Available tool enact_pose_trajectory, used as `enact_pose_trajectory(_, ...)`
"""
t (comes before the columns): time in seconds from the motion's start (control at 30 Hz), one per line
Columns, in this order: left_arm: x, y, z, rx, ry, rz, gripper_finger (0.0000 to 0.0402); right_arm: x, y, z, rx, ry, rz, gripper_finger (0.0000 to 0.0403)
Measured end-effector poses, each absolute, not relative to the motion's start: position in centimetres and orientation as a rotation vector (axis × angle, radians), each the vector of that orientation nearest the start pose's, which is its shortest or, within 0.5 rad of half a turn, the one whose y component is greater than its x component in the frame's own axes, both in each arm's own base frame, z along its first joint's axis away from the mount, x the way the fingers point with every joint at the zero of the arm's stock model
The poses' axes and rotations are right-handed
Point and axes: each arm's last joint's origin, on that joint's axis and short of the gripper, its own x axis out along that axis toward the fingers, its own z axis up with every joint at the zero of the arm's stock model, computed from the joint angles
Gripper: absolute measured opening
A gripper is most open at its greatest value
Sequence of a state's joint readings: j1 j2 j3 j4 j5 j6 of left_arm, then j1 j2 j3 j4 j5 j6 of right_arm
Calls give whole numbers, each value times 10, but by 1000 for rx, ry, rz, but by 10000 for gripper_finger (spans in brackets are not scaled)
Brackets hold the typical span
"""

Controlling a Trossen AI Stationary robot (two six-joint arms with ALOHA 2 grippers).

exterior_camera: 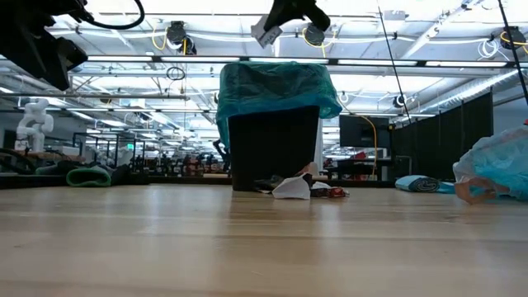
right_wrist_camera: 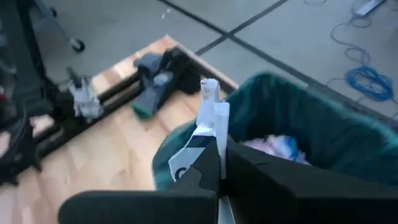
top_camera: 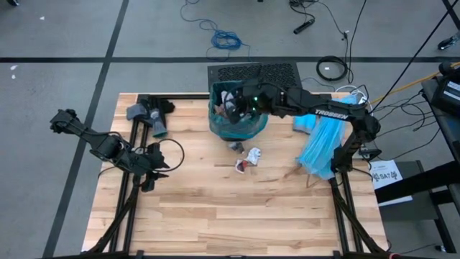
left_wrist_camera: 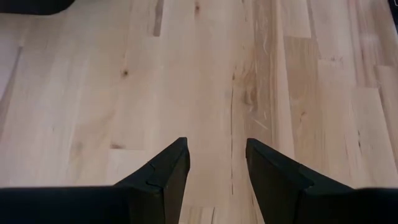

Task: Place trash/remove bag and relplace
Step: Put the white paper into the trash bin

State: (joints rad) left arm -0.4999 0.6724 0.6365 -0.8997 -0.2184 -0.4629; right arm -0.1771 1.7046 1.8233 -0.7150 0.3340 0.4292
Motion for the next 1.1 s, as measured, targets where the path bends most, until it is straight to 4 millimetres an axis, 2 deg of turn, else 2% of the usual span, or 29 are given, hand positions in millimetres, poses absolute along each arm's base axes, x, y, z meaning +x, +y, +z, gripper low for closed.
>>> enact_pose_trajectory(0.23,107,-51,242,-115,904,-48,162,360,-95,399,353,479,-658,14)
enact_pose_trajectory(0.4,111,-54,247,-355,846,20,162,361,-111,391,383,516,-645,71)
enact_pose_trajectory(0.57,114,-55,249,-435,815,34,162,359,-120,388,413,523,-669,142)
enact_pose_trajectory(0.8,115,-56,251,-429,795,19,162,346,-115,397,425,546,-672,199)
enact_pose_trajectory(0.97,118,-57,249,-417,810,29,162,321,-100,396,527,715,-648,204)
enact_pose_trajectory(1.1,120,-58,247,-410,821,37,162,303,-77,394,608,871,-655,199)
